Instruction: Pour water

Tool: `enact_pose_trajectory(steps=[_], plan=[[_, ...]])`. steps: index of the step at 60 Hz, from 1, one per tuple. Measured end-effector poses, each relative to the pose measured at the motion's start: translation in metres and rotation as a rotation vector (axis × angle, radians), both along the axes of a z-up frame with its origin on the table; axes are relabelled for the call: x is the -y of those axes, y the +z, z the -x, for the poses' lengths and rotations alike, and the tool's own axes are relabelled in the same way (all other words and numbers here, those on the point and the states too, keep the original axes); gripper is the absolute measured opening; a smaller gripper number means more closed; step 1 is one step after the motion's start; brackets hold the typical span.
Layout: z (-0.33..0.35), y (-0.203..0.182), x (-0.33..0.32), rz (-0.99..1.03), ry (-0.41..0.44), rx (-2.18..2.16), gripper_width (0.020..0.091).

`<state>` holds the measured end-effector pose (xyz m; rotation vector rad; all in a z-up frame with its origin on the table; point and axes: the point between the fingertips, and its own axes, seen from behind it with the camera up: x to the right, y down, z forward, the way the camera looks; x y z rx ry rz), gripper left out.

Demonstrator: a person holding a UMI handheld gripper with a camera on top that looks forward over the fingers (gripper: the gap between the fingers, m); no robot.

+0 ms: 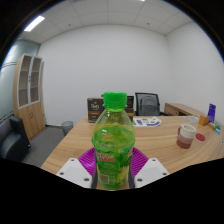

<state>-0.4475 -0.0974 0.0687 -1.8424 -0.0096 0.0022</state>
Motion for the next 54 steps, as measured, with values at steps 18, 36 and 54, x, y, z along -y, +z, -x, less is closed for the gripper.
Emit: enact_pose_trajectory(steps=[18, 36, 54], plan=[[-0.068, 0.032, -0.030, 0.074, -0.051, -0.409, 0.0426], [-0.154, 0.047, -0.087, 0.171, -0.182, -1.173, 0.0422], [-0.175, 0.064, -0.111, 0.248, -0.189, -1.700, 0.0422]])
